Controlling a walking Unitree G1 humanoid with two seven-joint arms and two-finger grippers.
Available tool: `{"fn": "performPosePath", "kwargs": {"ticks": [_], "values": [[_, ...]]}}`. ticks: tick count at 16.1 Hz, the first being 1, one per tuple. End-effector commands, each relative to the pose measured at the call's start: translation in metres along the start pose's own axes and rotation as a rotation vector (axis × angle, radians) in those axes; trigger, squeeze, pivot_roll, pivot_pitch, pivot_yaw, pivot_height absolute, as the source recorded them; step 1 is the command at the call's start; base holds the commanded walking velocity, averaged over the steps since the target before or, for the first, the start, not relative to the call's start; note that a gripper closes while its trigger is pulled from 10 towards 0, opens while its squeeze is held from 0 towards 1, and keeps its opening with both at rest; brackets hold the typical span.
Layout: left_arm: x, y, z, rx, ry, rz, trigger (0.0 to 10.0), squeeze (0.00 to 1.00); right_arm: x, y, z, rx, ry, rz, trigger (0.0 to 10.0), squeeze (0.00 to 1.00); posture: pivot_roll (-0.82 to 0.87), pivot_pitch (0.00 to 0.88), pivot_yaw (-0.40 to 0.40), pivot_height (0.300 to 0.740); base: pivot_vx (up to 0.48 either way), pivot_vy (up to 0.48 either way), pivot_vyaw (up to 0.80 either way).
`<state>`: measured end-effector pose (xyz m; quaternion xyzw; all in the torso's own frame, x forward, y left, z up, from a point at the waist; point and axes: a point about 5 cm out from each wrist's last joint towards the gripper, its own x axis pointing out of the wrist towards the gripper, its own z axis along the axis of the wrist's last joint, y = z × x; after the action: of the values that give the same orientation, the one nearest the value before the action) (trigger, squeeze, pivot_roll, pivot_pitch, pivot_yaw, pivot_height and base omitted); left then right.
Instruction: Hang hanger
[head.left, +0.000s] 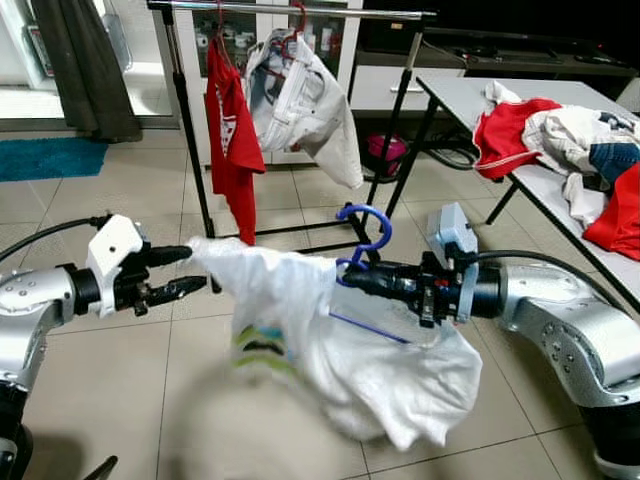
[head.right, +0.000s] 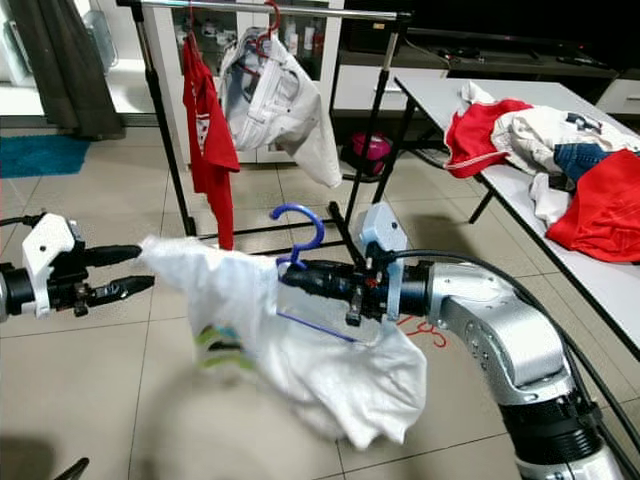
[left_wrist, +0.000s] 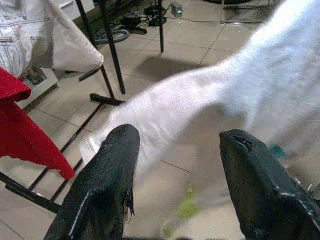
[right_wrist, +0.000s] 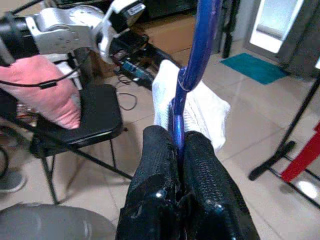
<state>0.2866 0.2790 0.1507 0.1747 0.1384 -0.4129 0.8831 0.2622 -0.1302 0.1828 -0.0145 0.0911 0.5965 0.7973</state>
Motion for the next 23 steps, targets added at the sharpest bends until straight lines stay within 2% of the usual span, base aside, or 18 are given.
{"fn": "performPosePath", "kwargs": {"ticks": [1,3,4,6,8,16,18,21,23], "values": [[0.001,0.002,0.003,0.009,0.001,-0.036,8.9,0.00,-0.002,0.005,0.007,-0.015,-0.013,0.044,10.0,0.00,-0.09,0.000,-0.076,0.740,0.000,0.000,0.00],[0.001,0.001,0.001,-0.003,0.002,-0.052,8.9,0.00,-0.002,0.006,0.007,-0.014,-0.013,0.051,10.0,0.00,-0.09,0.000,-0.076,0.740,0.000,0.000,0.00],[-0.001,0.000,-0.002,-0.014,0.006,-0.063,0.0,0.00,-0.001,0.006,0.007,-0.014,-0.015,0.054,10.0,0.00,-0.09,0.000,-0.075,0.740,0.000,0.000,0.00],[-0.008,-0.004,-0.011,-0.037,0.019,-0.106,0.0,0.00,-0.001,0.007,0.010,-0.016,-0.027,0.063,10.0,0.00,-0.09,0.000,-0.072,0.740,0.000,0.000,0.00],[-0.010,-0.002,-0.017,-0.029,0.051,-0.091,0.0,0.00,-0.001,0.007,0.011,-0.014,-0.037,0.062,10.0,0.00,-0.09,0.000,-0.065,0.740,0.000,0.000,0.00],[-0.009,-0.001,-0.020,-0.037,0.049,-0.092,0.0,0.00,-0.002,0.010,0.010,-0.010,-0.052,0.062,10.0,0.00,-0.10,0.000,-0.055,0.740,0.000,0.000,0.00],[-0.011,0.002,-0.023,-0.034,0.070,-0.060,0.0,0.00,-0.001,0.011,0.010,-0.008,-0.054,0.063,10.0,0.00,-0.09,0.000,-0.057,0.740,0.000,0.000,0.00],[-0.018,0.011,-0.032,-0.032,0.134,0.061,0.0,0.00,-0.002,0.009,0.010,-0.004,-0.061,0.055,10.0,0.00,-0.09,0.000,-0.057,0.740,0.000,0.000,0.00],[-0.026,0.018,-0.039,-0.086,0.157,0.169,0.0,0.00,-0.002,0.007,0.010,0.000,-0.068,0.042,10.0,0.00,-0.09,0.000,-0.058,0.740,0.000,0.000,0.00]]}}
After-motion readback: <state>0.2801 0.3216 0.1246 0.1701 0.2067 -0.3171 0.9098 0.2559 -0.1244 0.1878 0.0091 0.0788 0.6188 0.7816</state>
